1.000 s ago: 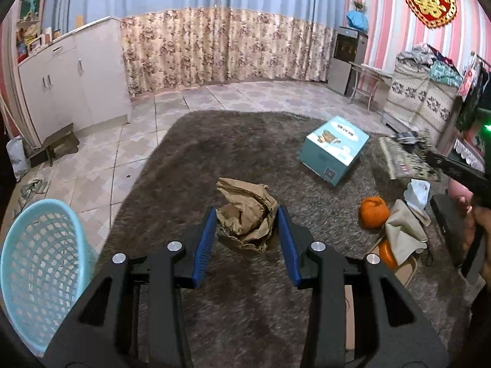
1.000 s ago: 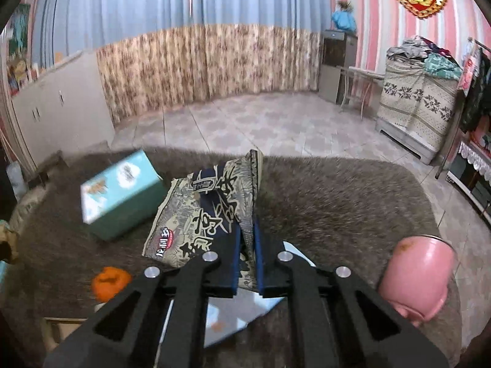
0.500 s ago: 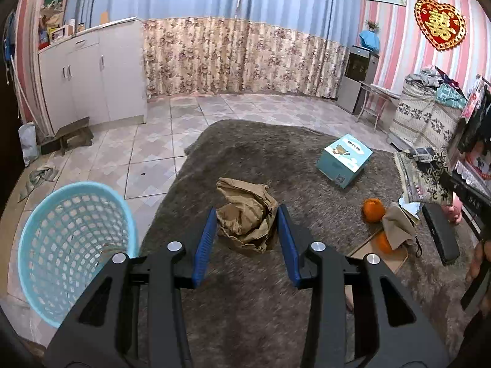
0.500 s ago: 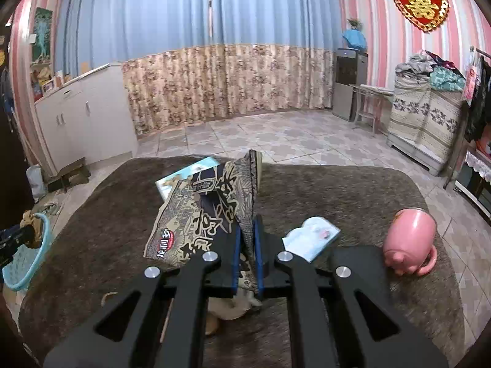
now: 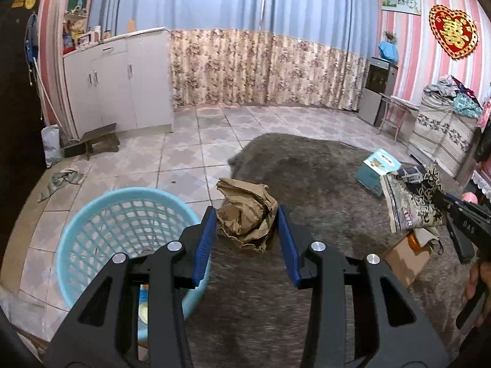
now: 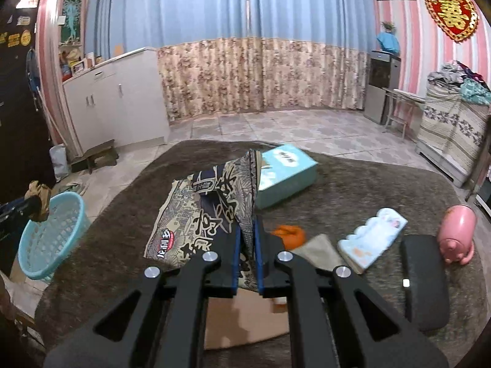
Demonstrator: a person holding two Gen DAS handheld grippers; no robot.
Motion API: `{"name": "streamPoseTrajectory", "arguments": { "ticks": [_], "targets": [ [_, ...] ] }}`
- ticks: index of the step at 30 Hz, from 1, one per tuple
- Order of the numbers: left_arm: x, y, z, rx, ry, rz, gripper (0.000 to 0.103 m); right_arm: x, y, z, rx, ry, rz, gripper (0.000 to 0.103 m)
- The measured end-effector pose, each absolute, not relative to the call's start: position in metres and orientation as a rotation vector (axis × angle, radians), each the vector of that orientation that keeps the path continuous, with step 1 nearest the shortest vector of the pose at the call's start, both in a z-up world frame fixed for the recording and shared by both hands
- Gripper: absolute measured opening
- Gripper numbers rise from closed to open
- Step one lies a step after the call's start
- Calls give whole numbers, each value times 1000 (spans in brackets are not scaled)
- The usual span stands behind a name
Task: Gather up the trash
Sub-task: 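Carry the brown paper and snack bag over to the blue basket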
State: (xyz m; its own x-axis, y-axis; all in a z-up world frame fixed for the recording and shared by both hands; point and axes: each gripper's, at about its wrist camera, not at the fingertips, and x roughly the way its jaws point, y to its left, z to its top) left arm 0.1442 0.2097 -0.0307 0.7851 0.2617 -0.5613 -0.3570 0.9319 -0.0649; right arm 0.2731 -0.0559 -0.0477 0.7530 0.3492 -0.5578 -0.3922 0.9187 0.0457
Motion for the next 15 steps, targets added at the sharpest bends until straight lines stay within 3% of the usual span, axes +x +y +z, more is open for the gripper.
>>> {"name": "streamPoseTrajectory", "arguments": {
  "ticks": [15],
  "targets": [
    [137, 292, -32, -124, 557, 431, 39, 263, 27, -60, -108, 619, 508, 8]
  ]
}}
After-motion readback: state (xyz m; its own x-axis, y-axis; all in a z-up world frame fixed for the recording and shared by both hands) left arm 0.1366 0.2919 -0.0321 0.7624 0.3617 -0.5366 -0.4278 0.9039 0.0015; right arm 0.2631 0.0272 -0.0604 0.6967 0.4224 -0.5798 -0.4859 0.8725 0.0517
